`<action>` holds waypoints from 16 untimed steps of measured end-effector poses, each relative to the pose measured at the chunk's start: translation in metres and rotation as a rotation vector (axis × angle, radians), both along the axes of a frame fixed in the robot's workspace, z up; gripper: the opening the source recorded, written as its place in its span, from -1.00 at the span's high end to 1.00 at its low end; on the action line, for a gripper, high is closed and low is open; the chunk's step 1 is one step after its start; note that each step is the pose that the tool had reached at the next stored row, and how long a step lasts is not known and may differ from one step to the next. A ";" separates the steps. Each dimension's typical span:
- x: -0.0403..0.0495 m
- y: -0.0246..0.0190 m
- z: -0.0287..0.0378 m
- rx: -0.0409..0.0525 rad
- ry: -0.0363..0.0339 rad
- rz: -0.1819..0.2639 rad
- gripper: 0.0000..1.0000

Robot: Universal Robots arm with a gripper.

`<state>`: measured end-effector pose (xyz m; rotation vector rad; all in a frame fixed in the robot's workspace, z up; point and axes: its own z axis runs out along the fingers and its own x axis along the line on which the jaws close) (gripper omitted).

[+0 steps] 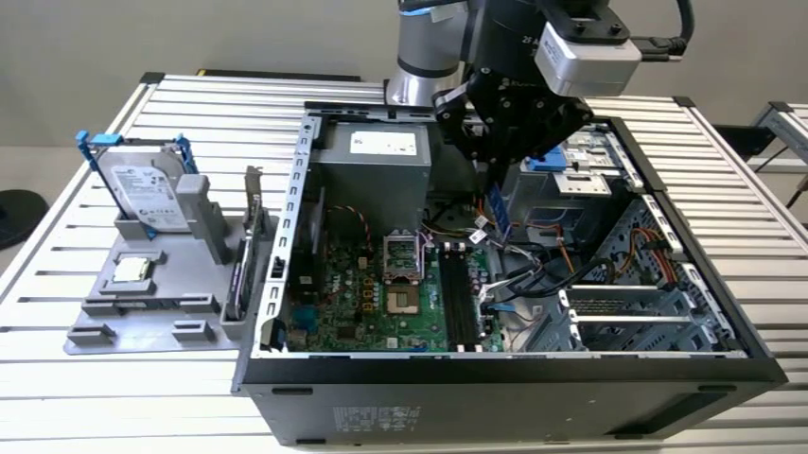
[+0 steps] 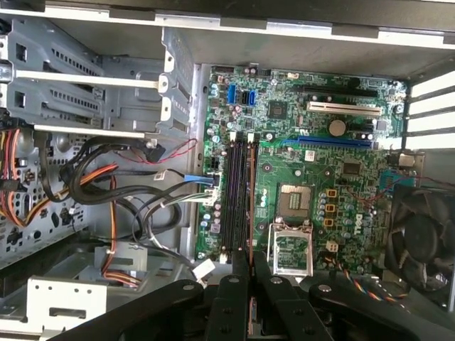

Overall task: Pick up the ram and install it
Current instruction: 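Insert the ram into the slot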

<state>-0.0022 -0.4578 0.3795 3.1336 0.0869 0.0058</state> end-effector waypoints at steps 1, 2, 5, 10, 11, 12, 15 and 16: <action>0.0000 0.0000 -0.0005 -0.0001 0.0000 0.000 1.00; 0.0000 0.0000 -0.0010 -0.0001 0.0001 0.000 1.00; 0.0000 0.0000 -0.0022 -0.0002 0.0001 0.000 1.00; 0.0000 0.0000 -0.0043 -0.0001 0.0000 0.000 1.00; 0.0000 0.0000 -0.0047 0.0000 0.0000 0.000 1.00; 0.0000 0.0000 -0.0050 -0.0001 0.0000 0.000 1.00; 0.0000 0.0000 -0.0060 0.0000 0.0000 0.000 1.00; 0.0000 0.0000 -0.0063 0.0000 0.0000 0.000 1.00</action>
